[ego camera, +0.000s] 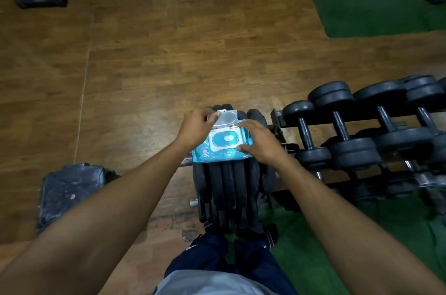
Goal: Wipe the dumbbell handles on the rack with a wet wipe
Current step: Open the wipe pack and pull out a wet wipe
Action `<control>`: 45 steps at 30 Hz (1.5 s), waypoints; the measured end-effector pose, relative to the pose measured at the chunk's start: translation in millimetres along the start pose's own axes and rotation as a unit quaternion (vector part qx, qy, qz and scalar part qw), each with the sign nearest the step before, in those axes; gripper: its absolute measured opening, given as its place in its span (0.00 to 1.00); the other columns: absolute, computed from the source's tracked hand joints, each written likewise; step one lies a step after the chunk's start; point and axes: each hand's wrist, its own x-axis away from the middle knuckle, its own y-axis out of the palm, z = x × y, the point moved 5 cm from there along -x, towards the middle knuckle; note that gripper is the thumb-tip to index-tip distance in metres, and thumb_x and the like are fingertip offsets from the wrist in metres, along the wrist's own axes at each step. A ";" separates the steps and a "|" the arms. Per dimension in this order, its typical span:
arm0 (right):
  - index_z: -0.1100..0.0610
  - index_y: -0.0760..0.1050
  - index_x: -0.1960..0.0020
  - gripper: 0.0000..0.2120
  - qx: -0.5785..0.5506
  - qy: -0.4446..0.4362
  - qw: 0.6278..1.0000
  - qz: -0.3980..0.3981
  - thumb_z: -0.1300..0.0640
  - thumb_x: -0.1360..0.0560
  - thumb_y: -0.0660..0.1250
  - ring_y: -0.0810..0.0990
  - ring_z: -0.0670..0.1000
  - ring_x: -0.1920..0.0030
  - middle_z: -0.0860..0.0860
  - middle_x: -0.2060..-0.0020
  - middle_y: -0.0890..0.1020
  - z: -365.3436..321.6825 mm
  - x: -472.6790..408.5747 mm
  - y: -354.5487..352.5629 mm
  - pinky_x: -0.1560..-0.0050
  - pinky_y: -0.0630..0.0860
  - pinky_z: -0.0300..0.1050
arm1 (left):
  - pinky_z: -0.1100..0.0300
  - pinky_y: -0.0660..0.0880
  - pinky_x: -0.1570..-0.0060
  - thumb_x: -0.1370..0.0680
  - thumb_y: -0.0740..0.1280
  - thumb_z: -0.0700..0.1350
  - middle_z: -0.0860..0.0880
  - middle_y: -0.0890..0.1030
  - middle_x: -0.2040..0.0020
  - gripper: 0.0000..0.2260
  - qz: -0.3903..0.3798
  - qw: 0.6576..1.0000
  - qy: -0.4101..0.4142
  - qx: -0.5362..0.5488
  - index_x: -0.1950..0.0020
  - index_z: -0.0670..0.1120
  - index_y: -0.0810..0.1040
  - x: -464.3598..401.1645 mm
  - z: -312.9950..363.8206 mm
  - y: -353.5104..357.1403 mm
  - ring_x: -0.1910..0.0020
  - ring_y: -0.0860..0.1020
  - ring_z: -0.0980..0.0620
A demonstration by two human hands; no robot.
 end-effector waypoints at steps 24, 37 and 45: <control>0.50 0.69 0.27 0.34 -0.030 0.023 0.999 0.026 0.52 0.30 0.78 0.68 0.47 0.29 0.47 0.27 0.67 0.3 1.0 6.0 0.34 0.64 0.38 | 0.51 0.76 0.56 0.22 0.74 0.40 0.45 0.80 0.55 0.03 -0.007 0.949 0.264 -0.169 0.53 0.41 0.85 32.1 9.8 38.4 0.54 0.78 0.43; 0.47 0.69 0.27 0.35 -0.014 0.032 0.999 0.031 0.49 0.32 0.77 0.70 0.48 0.30 0.45 0.27 0.67 1.8 0.8 7.9 0.32 0.70 0.49 | 0.49 0.69 0.51 0.20 0.69 0.39 0.45 0.76 0.53 0.03 -0.045 0.970 0.194 -0.138 0.54 0.43 0.77 29.5 20.1 38.7 0.48 0.74 0.43; 0.48 0.68 0.27 0.34 -0.014 0.030 0.999 0.038 0.50 0.30 0.77 0.70 0.47 0.30 0.45 0.27 0.68 -1.4 2.0 5.2 0.34 0.70 0.47 | 0.51 0.74 0.48 0.20 0.71 0.42 0.48 0.78 0.51 0.03 -0.047 0.988 0.127 -0.080 0.52 0.45 0.79 33.6 14.1 30.5 0.51 0.77 0.49</control>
